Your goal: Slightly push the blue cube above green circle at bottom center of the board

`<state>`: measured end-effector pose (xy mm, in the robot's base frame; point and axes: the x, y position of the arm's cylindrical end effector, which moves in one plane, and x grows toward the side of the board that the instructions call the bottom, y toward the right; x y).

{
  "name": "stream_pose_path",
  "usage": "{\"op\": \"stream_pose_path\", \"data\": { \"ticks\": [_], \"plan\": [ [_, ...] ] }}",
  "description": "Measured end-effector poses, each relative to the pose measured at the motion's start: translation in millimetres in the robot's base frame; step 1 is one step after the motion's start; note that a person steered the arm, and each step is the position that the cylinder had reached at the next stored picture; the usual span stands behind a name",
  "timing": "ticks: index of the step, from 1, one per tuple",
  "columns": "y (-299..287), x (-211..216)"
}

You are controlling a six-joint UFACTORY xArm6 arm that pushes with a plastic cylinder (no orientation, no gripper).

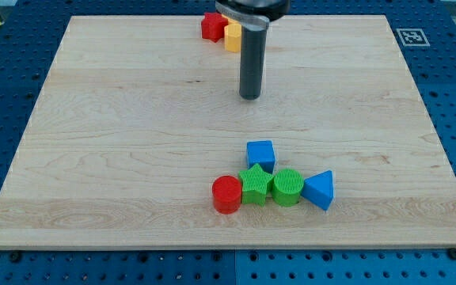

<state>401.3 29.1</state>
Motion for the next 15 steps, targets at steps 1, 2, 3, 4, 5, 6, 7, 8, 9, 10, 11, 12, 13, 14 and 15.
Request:
{"op": "stream_pose_path", "data": {
  "ticks": [1, 2, 3, 4, 5, 6, 7, 8, 9, 10, 11, 12, 13, 14, 15],
  "plan": [
    [0.0, 5.4],
    [0.0, 5.4],
    [-1.8, 24.0],
    [-8.7, 48.2],
    [-3.5, 74.3],
    [-1.8, 89.5],
    [-0.3, 107.7],
    [-13.9, 113.9],
    [-58.9, 113.9],
    [-42.5, 118.9],
    [-29.8, 122.9],
    [-25.2, 129.5],
    [-23.5, 130.0],
    [-8.0, 136.3],
    [-8.0, 136.3]
  ]
}}
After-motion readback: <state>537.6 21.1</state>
